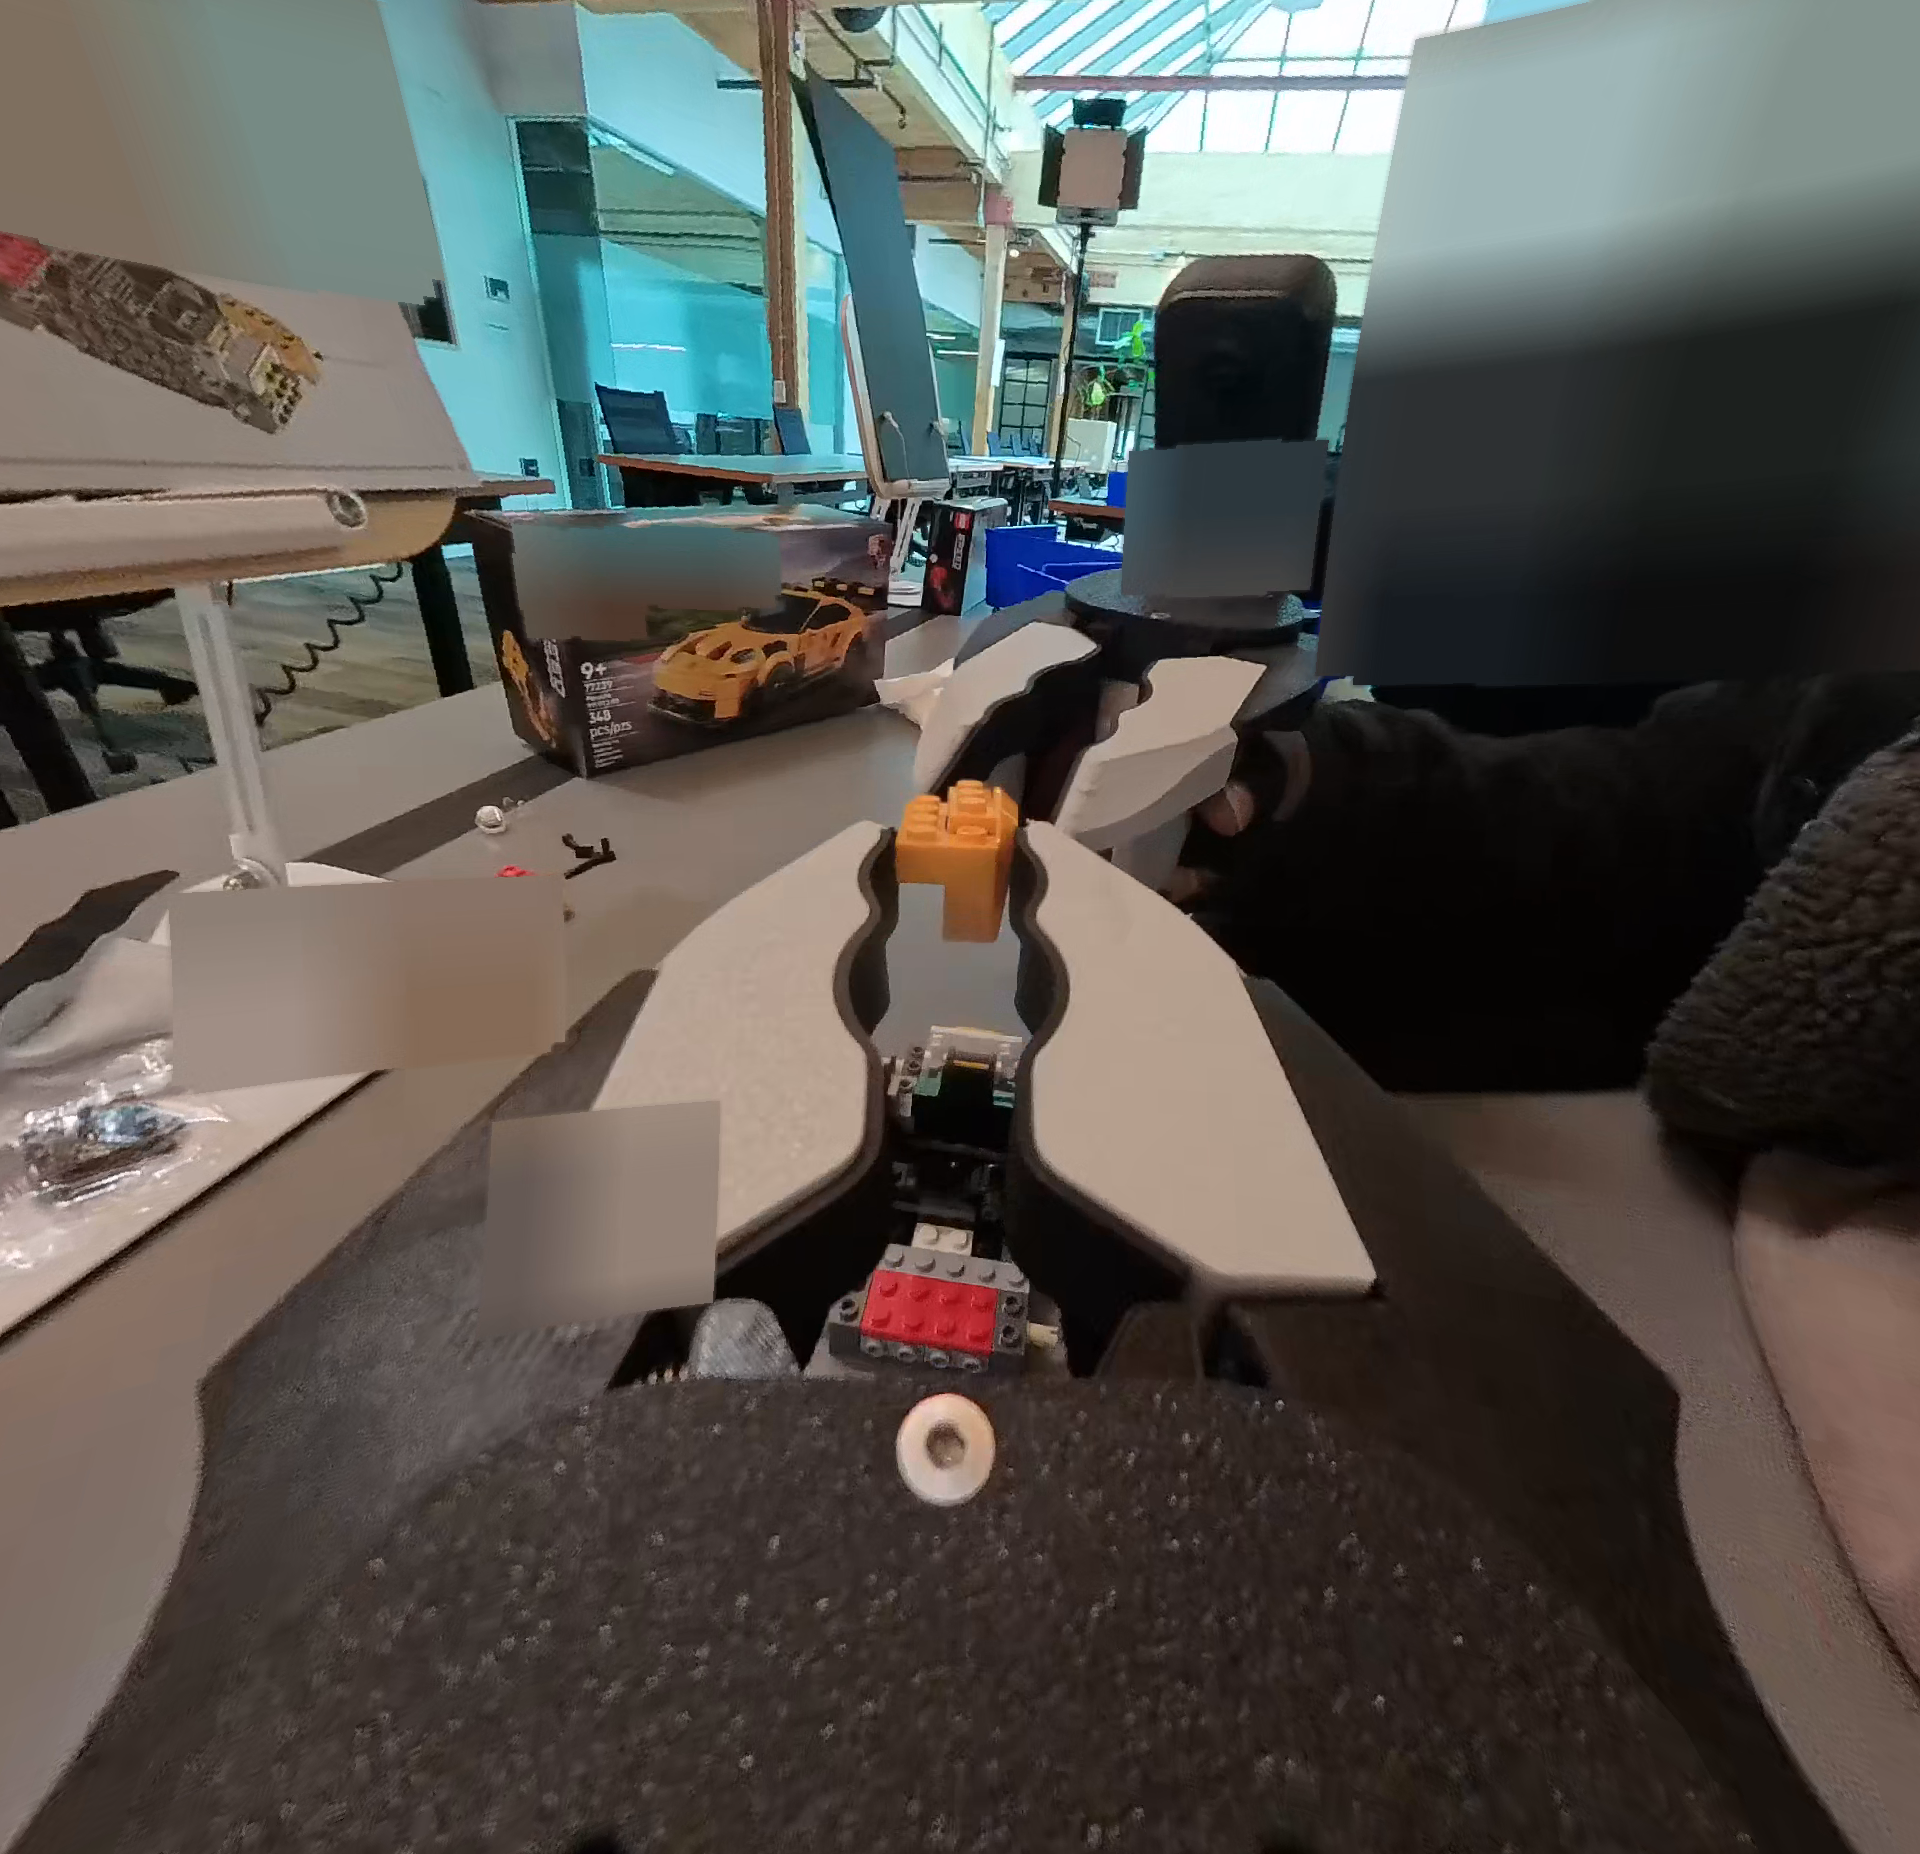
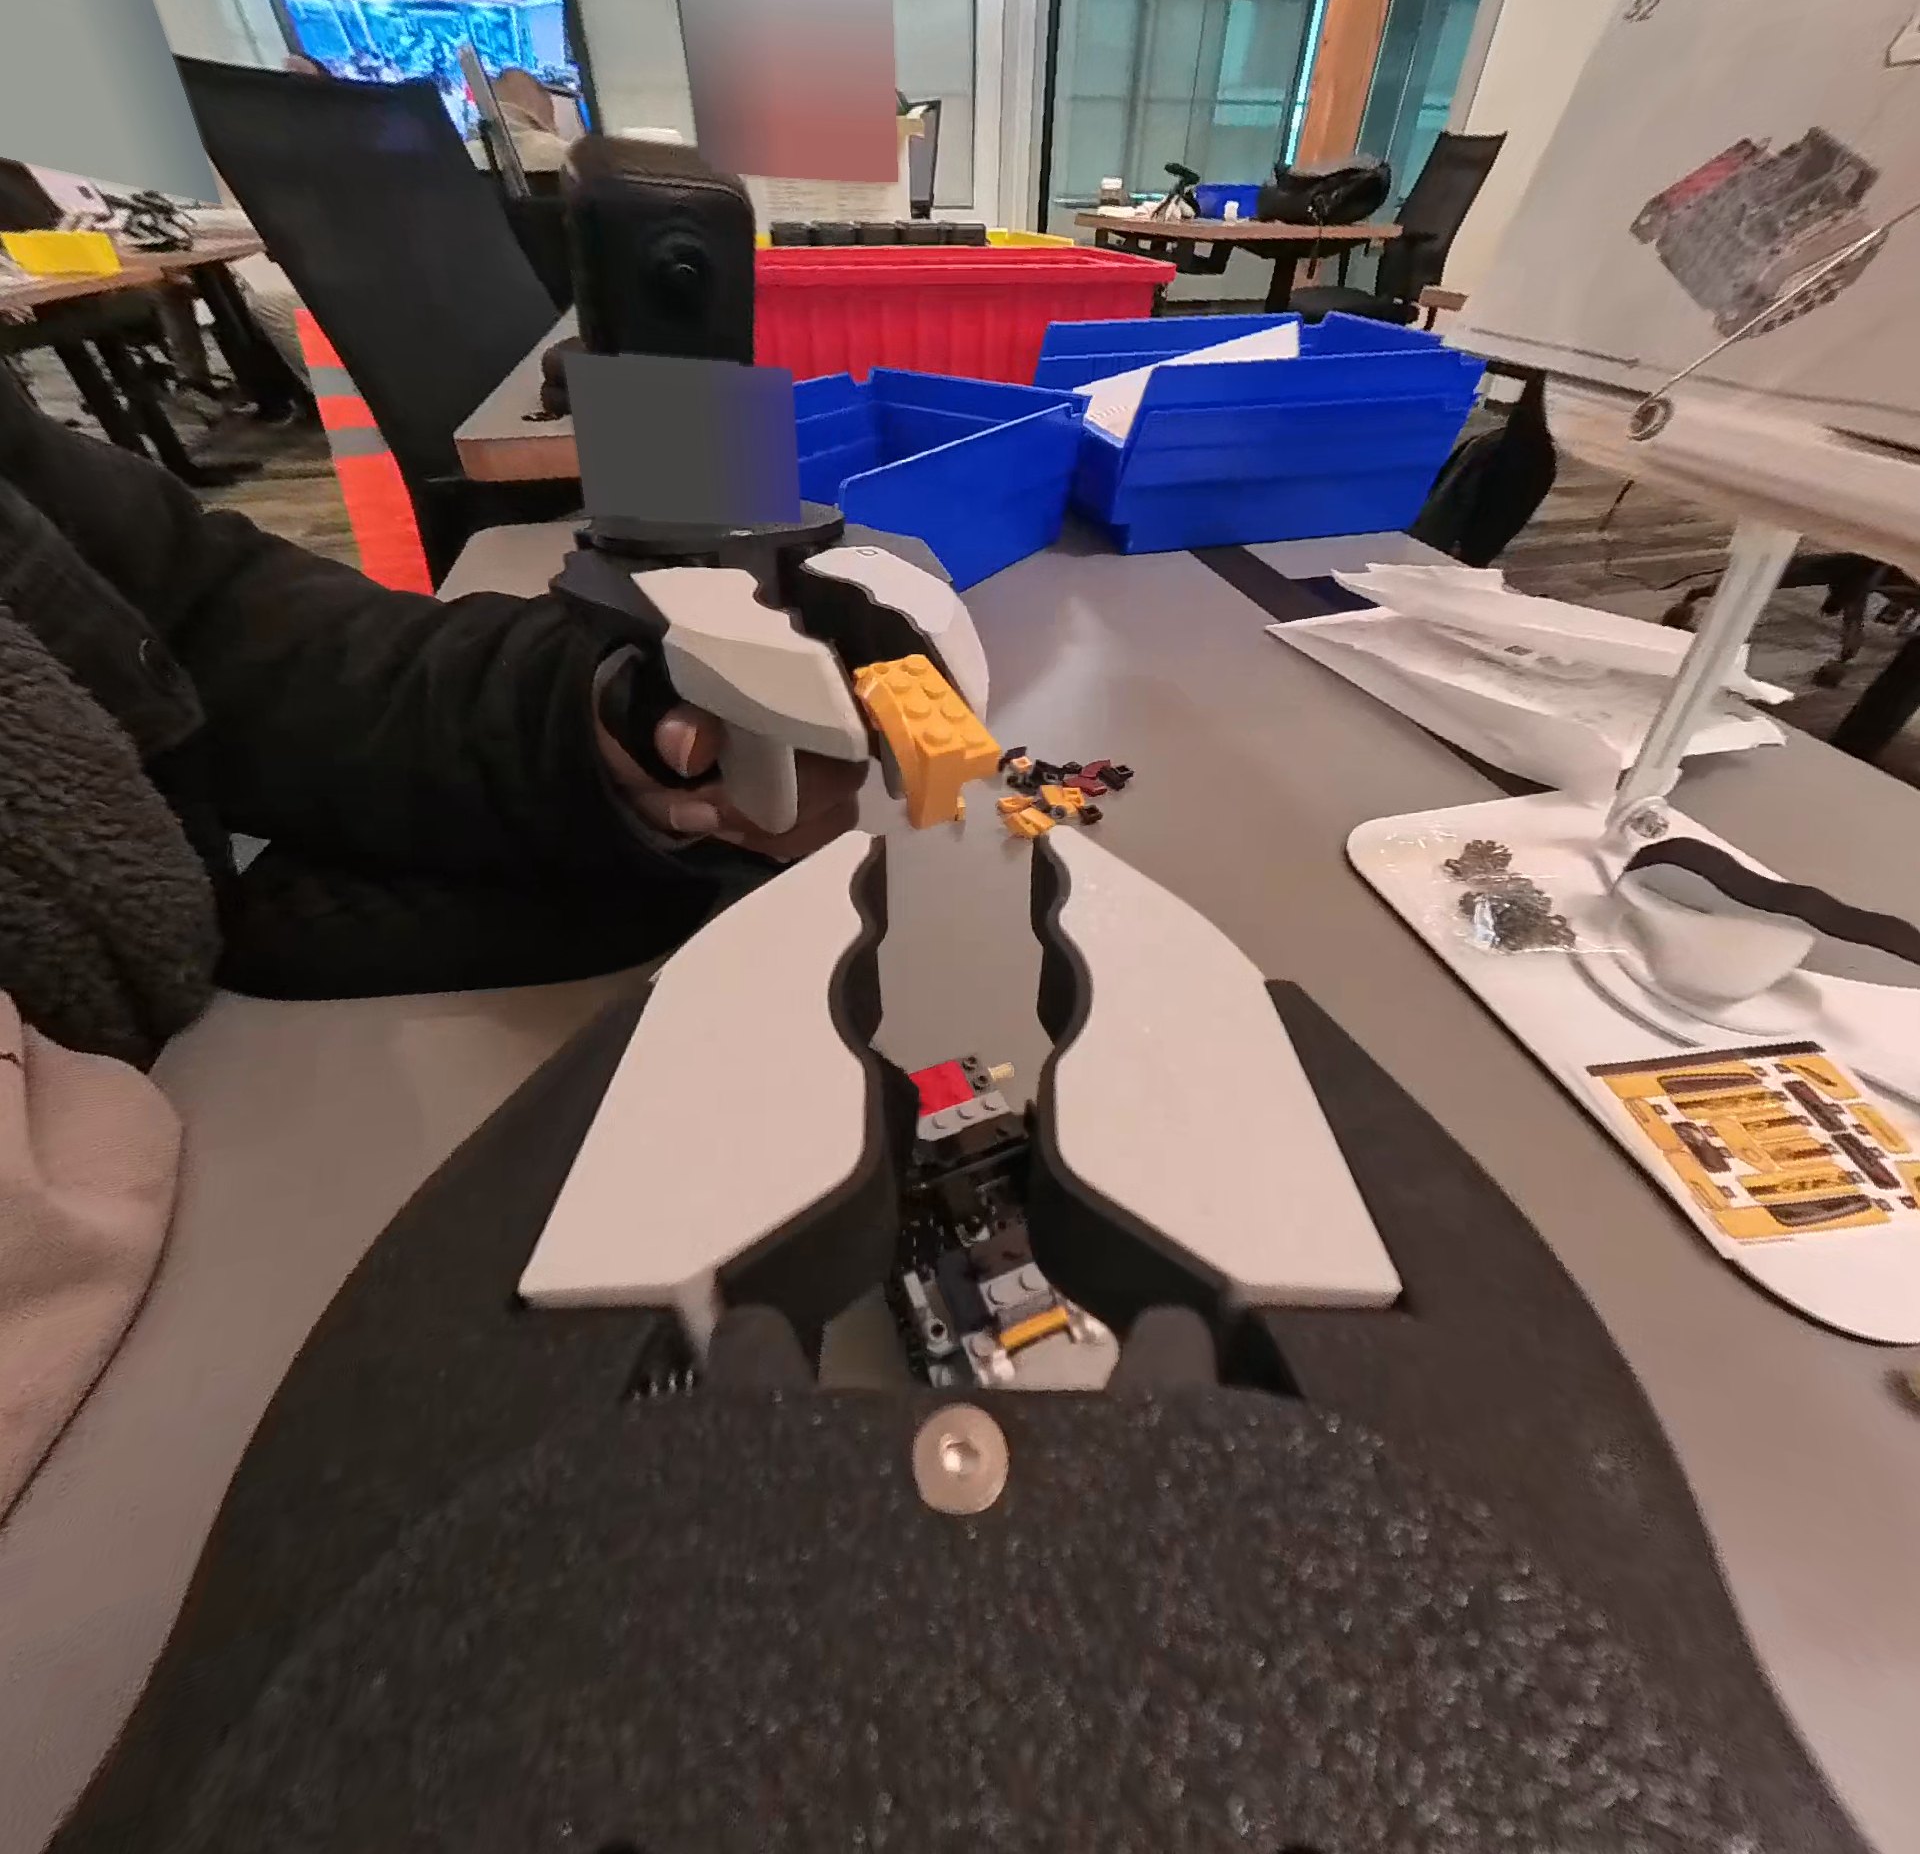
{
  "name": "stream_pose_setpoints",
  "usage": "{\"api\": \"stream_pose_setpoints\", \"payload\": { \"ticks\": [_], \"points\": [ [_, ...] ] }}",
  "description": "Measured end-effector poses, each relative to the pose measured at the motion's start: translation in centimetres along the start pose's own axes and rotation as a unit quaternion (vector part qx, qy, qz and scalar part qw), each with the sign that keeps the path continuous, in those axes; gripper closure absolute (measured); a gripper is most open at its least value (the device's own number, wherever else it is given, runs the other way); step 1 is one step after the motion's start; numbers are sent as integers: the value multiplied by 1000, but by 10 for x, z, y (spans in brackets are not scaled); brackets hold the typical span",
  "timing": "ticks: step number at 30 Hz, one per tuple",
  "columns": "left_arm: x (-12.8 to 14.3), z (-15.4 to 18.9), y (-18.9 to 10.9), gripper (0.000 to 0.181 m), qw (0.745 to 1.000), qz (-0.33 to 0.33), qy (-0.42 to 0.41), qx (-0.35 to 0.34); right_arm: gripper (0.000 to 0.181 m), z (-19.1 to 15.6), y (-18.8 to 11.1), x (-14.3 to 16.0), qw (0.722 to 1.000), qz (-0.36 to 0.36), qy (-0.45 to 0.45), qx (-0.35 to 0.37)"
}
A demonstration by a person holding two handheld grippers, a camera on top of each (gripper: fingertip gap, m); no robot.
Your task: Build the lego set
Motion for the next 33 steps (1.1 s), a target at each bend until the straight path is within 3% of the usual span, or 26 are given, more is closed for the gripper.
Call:
{"api": "stream_pose_setpoints", "payload": {
  "ticks": [21, 33],
  "points": [
    [-7, 31, 6, 161, 996, 30, 22, 76, 162, -27, 5, 4, 997, -1, -21, -70],
    [6, 40, 10, 162, 994, -11, 17, 108, 162, -26, -5, 14, 994, -25, -24, -108]
  ]
}}
Point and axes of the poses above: each gripper's, where its closed fingertips meet, y out along the fingers, x out of its underside, z = x × y across the jaws, the point moved 1 cm from there along -y, back along the fingers, and after that the axes turned 13 degrees about y, right-handed, at the moved point
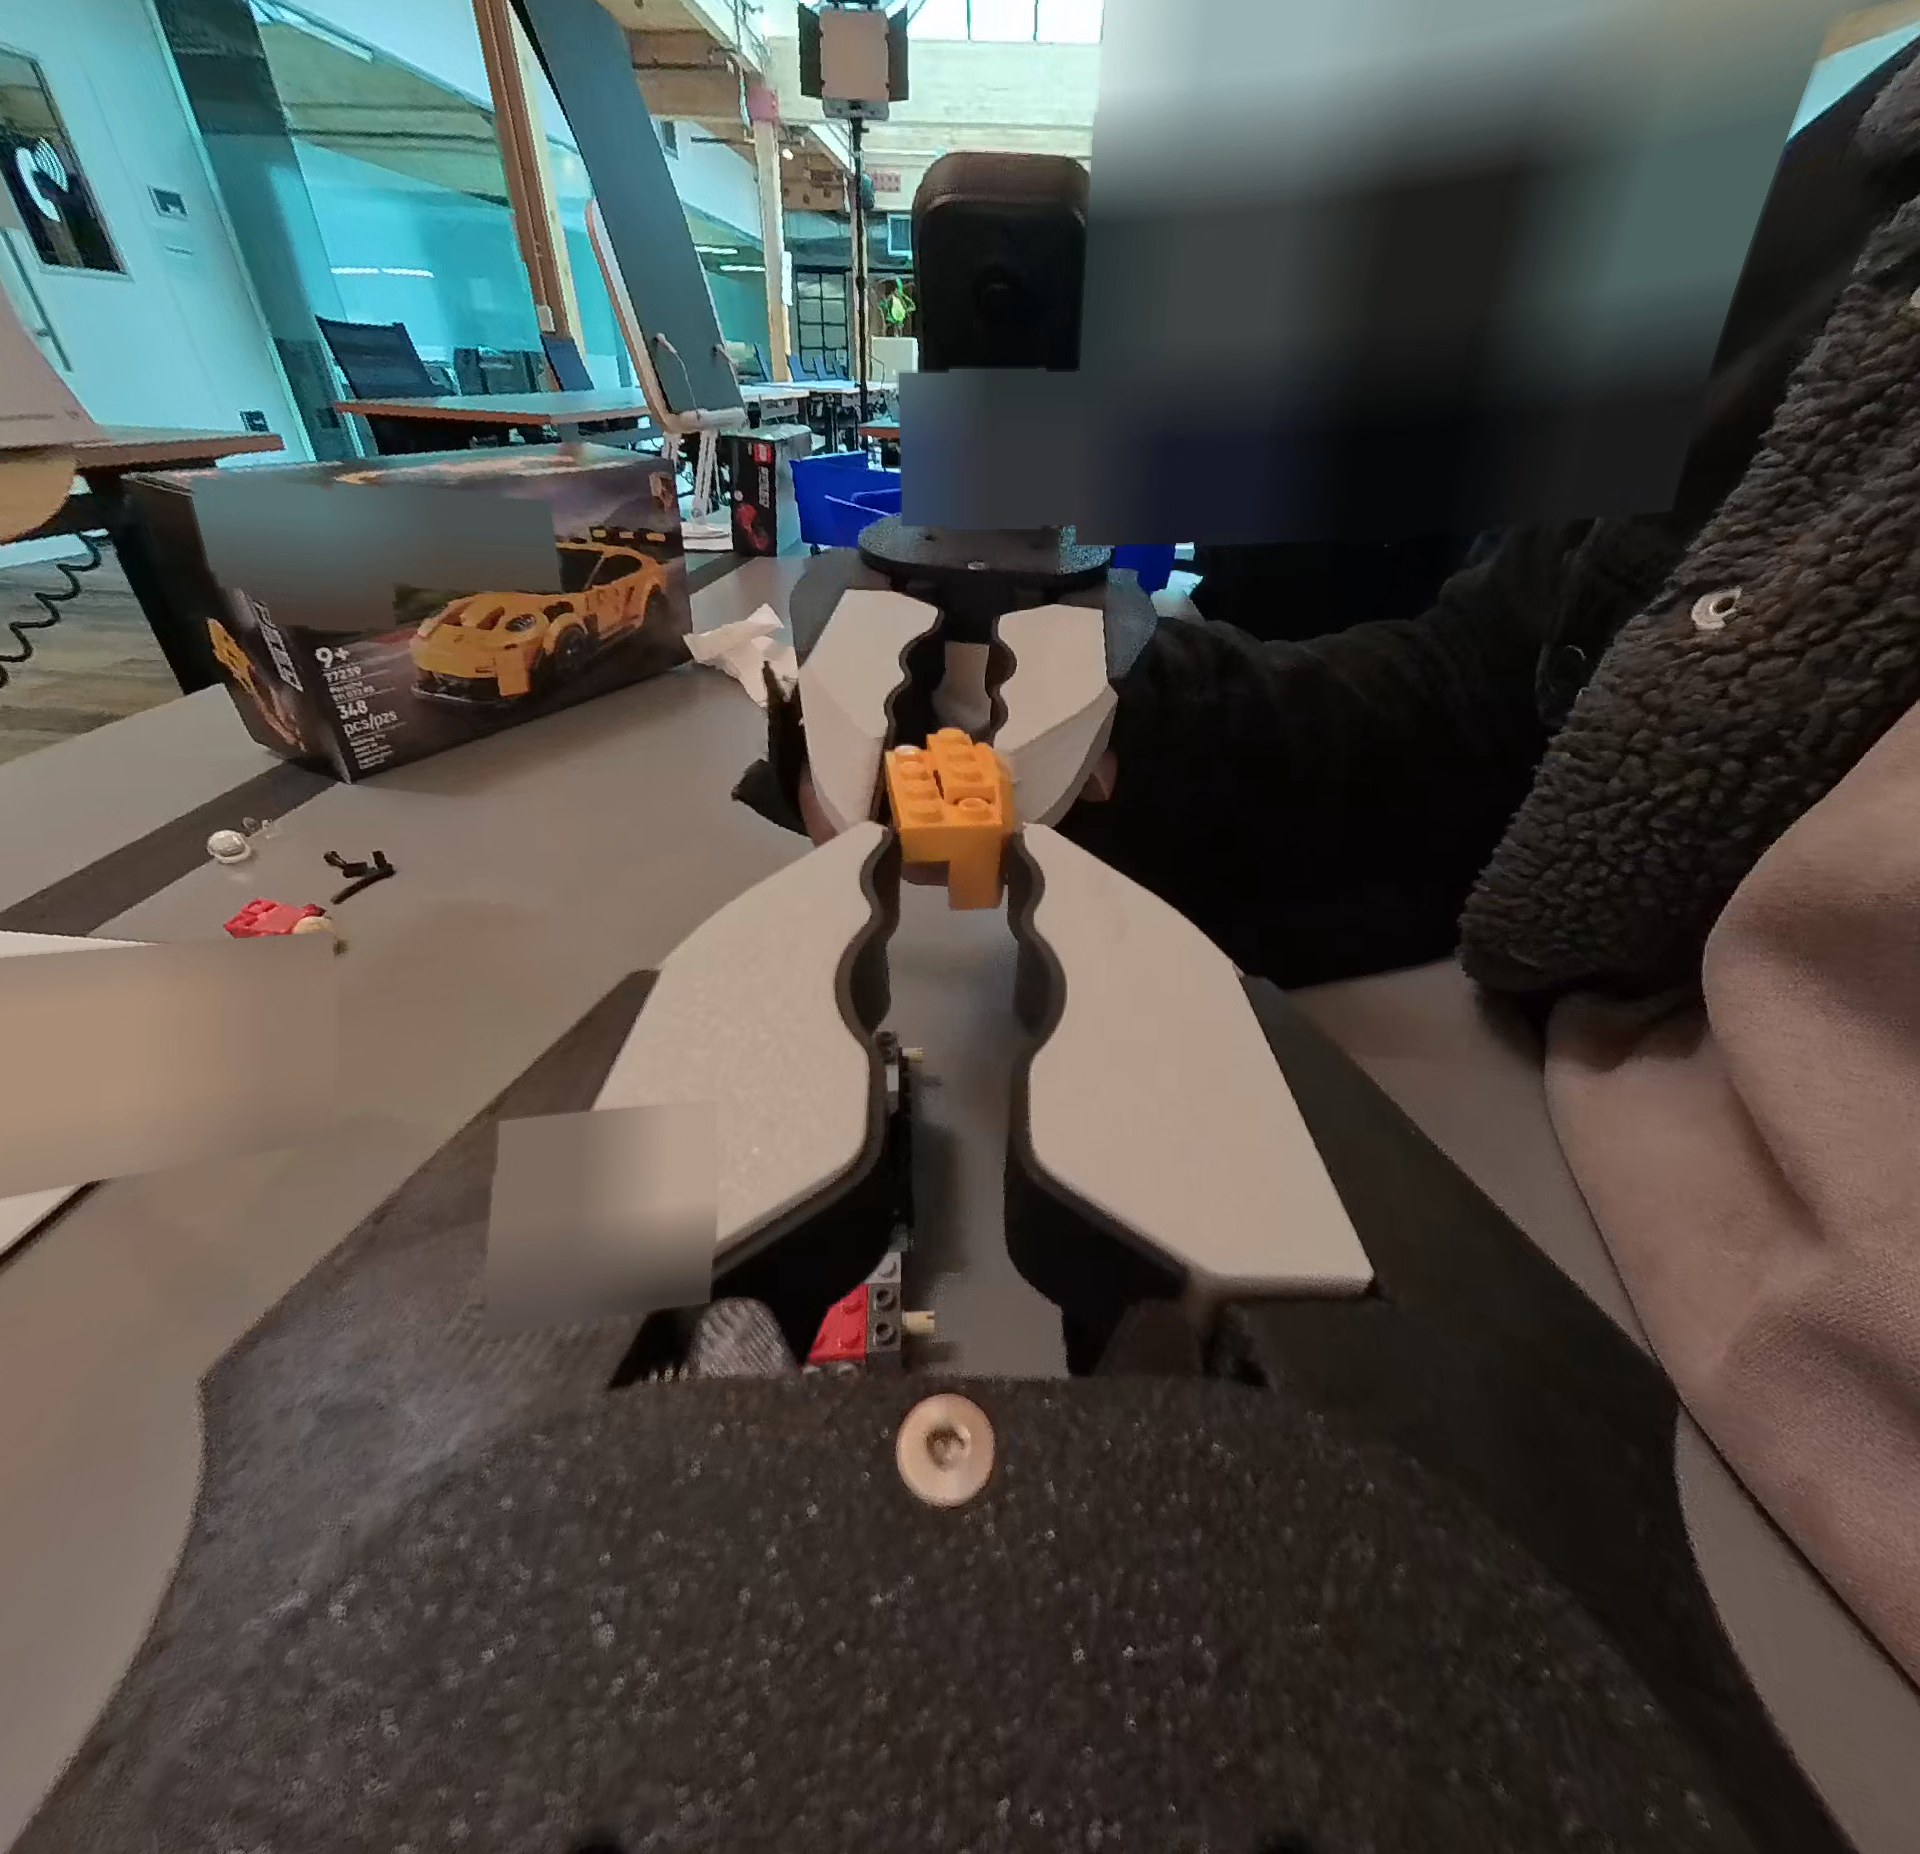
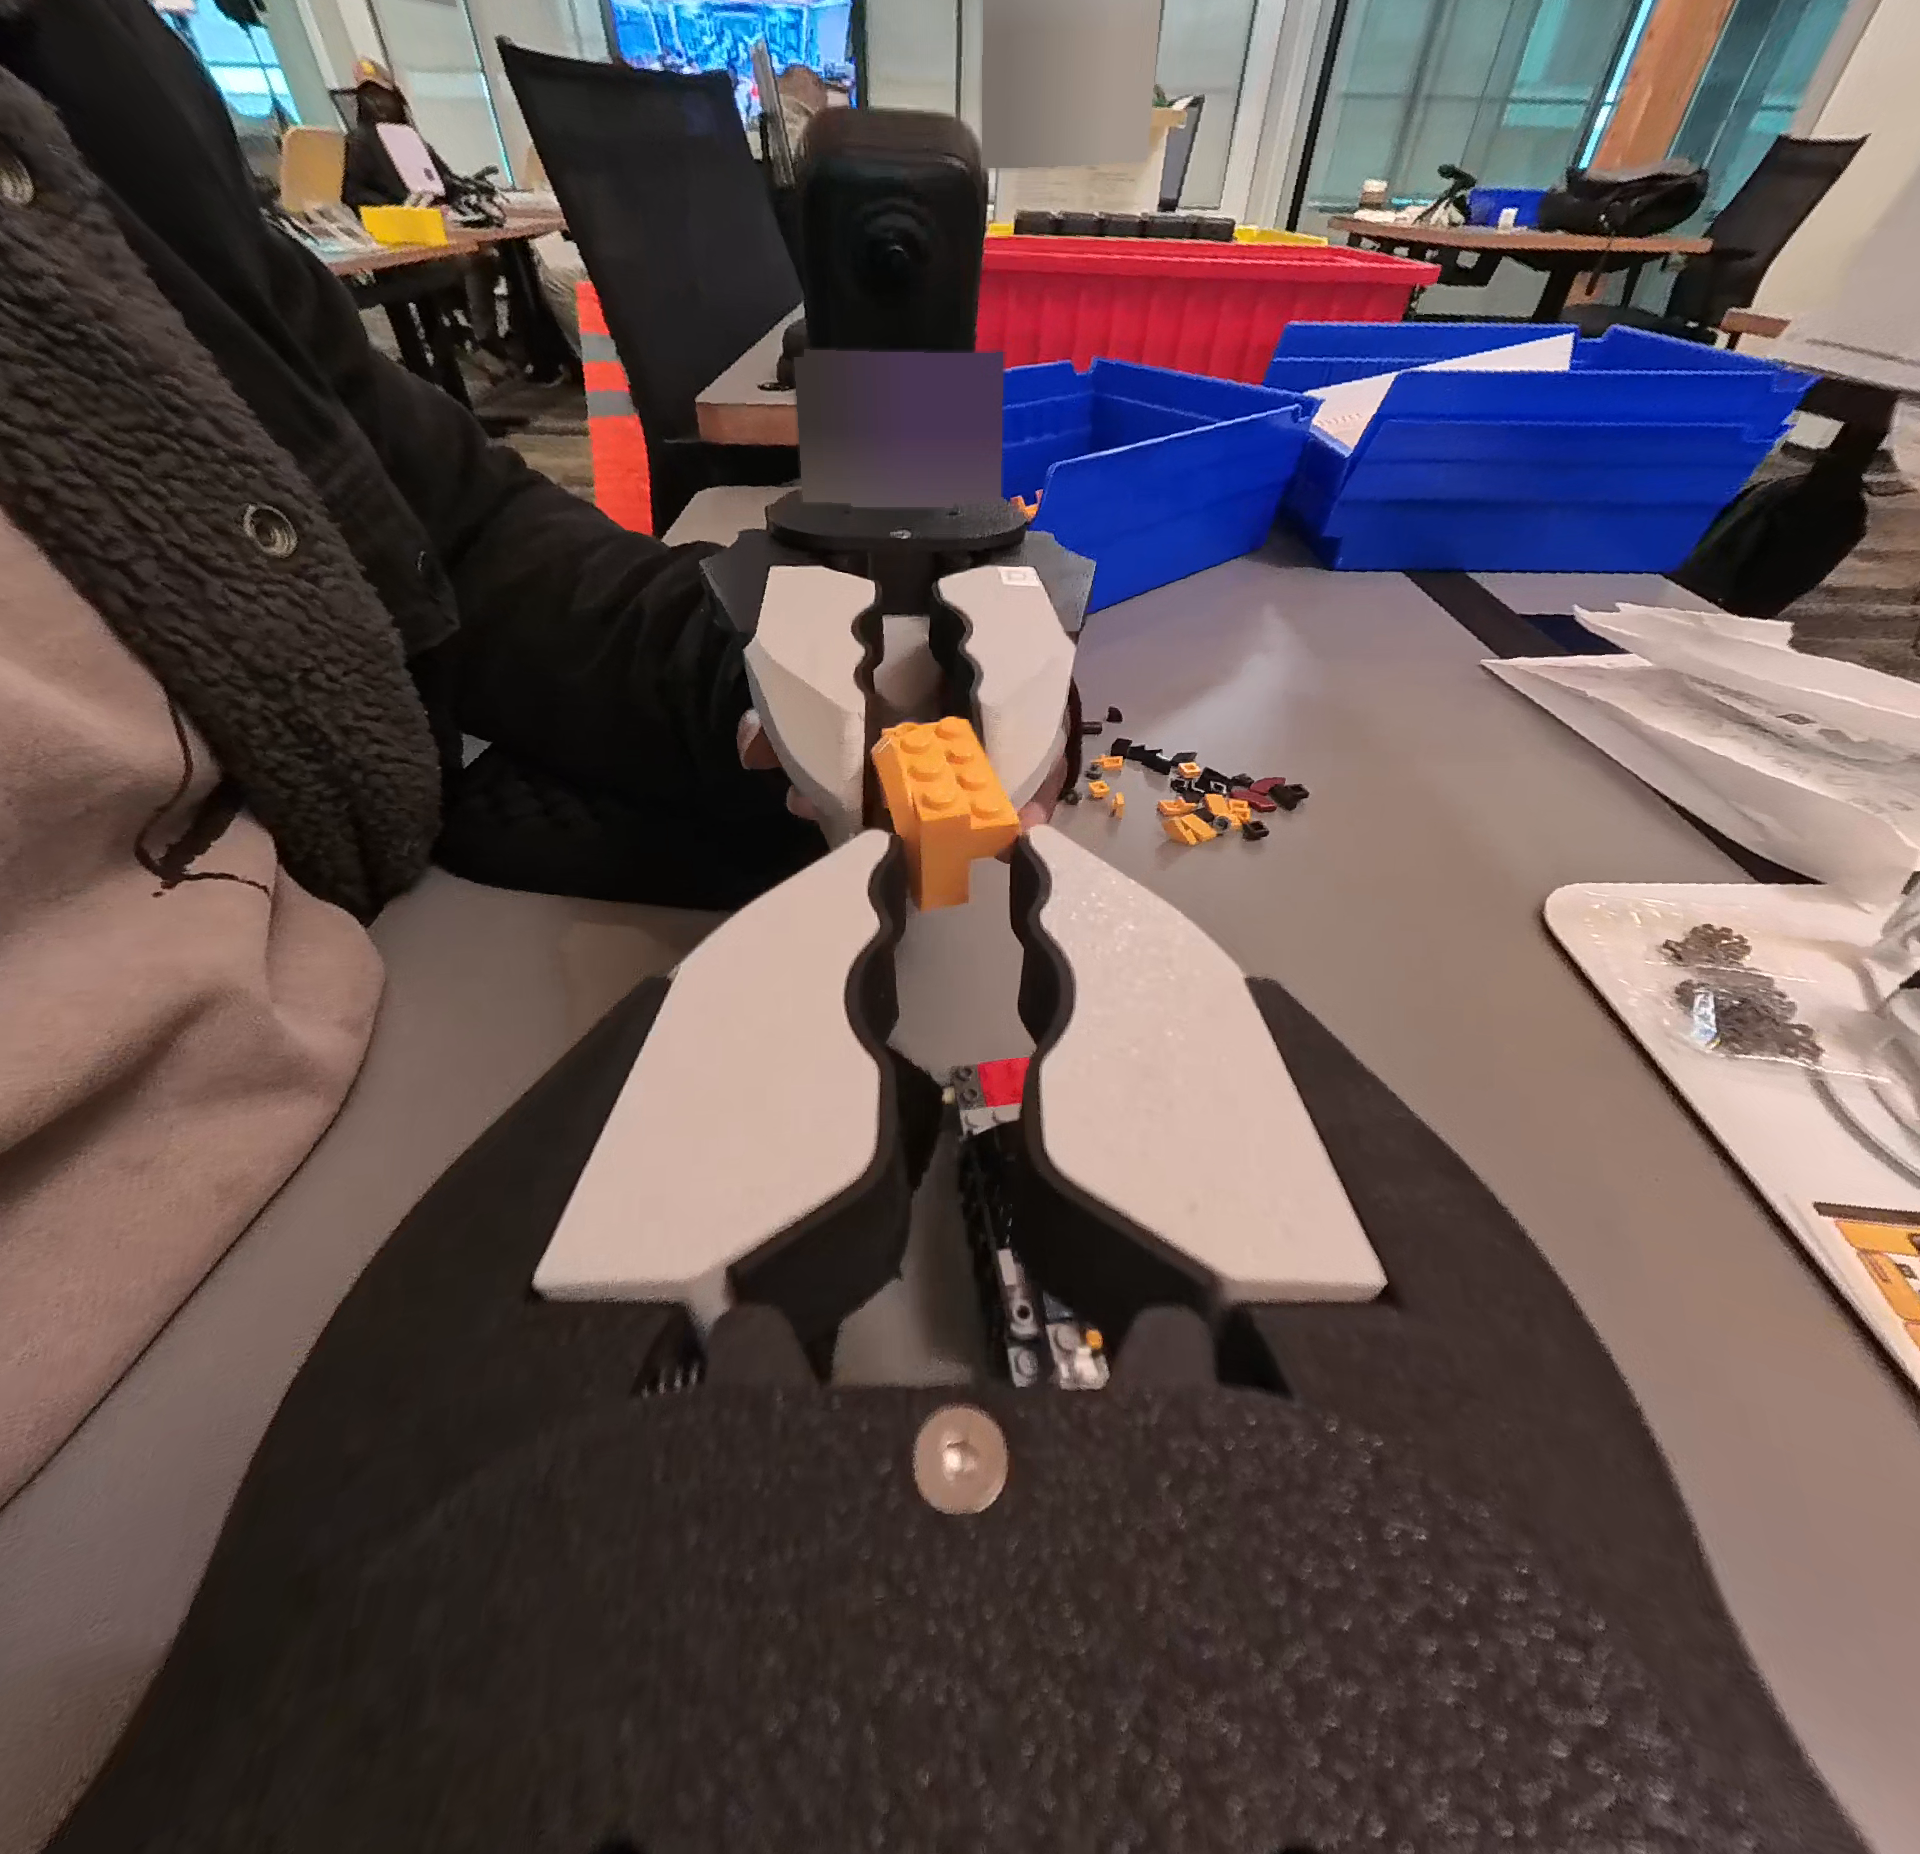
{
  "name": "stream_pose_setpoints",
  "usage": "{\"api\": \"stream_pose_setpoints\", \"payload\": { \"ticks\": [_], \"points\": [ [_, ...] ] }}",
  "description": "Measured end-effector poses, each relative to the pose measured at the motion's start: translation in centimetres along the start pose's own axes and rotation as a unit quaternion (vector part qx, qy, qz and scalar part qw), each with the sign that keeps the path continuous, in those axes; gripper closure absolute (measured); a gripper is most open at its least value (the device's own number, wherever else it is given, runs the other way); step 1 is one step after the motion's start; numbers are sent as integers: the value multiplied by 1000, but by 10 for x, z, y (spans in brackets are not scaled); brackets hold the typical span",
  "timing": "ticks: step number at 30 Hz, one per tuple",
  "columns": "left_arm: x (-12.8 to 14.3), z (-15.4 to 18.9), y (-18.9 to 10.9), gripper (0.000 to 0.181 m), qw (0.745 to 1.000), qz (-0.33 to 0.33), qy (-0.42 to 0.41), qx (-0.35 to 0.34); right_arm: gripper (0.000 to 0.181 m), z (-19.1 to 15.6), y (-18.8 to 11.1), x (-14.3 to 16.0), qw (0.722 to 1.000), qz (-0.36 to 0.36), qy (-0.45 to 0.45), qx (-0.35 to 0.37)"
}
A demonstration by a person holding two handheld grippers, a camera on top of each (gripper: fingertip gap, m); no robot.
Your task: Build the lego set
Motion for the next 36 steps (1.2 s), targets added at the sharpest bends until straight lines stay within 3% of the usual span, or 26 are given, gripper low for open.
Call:
{"api": "stream_pose_setpoints", "payload": {
  "ticks": [14, 25, 36],
  "points": [
    [2, -1, 0, 162, 1000, -22, 5, -2, 161, 1, 0, 0, 1000, 7, 0, 0],
    [4, 10, 1, 163, 999, -22, -5, 37, 162, -8, -2, 4, 999, -10, -3, -32],
    [8, -10, -4, 163, 999, -37, -2, -21, 156, 14, -8, -5, 999, 17, 22, 24]
  ]
}}
Point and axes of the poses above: each gripper's, where its closed fingertips meet, y out along the fingers, x out of its underside, z = x × y across the jaws, the point moved 1 cm from there along -y, back along the fingers, and after that the axes turned 13 degrees about y, right-handed, at the moved point
